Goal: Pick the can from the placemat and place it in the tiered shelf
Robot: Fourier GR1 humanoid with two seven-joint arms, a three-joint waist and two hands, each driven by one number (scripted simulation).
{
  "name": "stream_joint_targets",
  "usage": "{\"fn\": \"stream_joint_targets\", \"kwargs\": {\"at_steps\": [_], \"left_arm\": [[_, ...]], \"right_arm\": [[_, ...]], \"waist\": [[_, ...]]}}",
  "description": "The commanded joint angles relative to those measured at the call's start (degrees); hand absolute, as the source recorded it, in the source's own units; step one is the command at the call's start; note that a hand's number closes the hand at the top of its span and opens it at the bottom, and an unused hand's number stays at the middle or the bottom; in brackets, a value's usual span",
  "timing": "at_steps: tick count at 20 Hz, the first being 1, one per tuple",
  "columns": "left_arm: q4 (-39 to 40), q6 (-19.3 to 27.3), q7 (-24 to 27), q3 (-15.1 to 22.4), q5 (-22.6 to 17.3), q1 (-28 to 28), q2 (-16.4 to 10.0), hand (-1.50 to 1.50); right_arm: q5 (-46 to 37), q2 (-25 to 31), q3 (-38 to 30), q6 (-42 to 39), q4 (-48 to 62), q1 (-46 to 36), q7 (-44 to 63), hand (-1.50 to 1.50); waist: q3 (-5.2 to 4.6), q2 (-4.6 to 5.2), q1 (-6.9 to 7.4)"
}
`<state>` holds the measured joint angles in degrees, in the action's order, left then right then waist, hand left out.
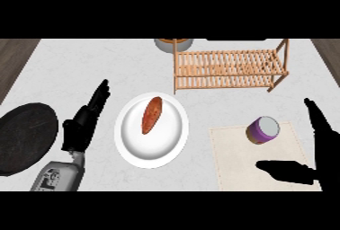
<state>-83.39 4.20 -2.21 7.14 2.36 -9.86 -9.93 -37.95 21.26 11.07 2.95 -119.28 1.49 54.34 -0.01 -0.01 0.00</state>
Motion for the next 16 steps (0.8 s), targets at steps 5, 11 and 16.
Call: {"fn": "stream_joint_targets", "kwargs": {"at_steps": [5, 11, 16], "left_arm": [[-1.07, 0.25, -0.51, 0.39, 3.52, 0.84, 3.14, 0.0], [1.92, -2.36, 2.24, -1.4, 3.3, 0.71, 3.26, 0.0], [-2.64, -0.95, -0.3, -0.64, 4.61, 3.1, 4.8, 0.0]], "right_arm": [[-2.51, -3.73, -2.27, -3.29, 0.88, 2.95, -3.22, -1.5], [-6.34, -7.49, -2.28, -2.51, 8.08, -0.74, -5.4, -1.5], [-7.38, -8.43, -3.75, -3.48, 9.93, -0.72, -5.82, -1.5]], "waist": [[0.01, -0.03, -0.1], [0.01, 0.0, -0.02], [0.01, -0.02, 0.06]]}}
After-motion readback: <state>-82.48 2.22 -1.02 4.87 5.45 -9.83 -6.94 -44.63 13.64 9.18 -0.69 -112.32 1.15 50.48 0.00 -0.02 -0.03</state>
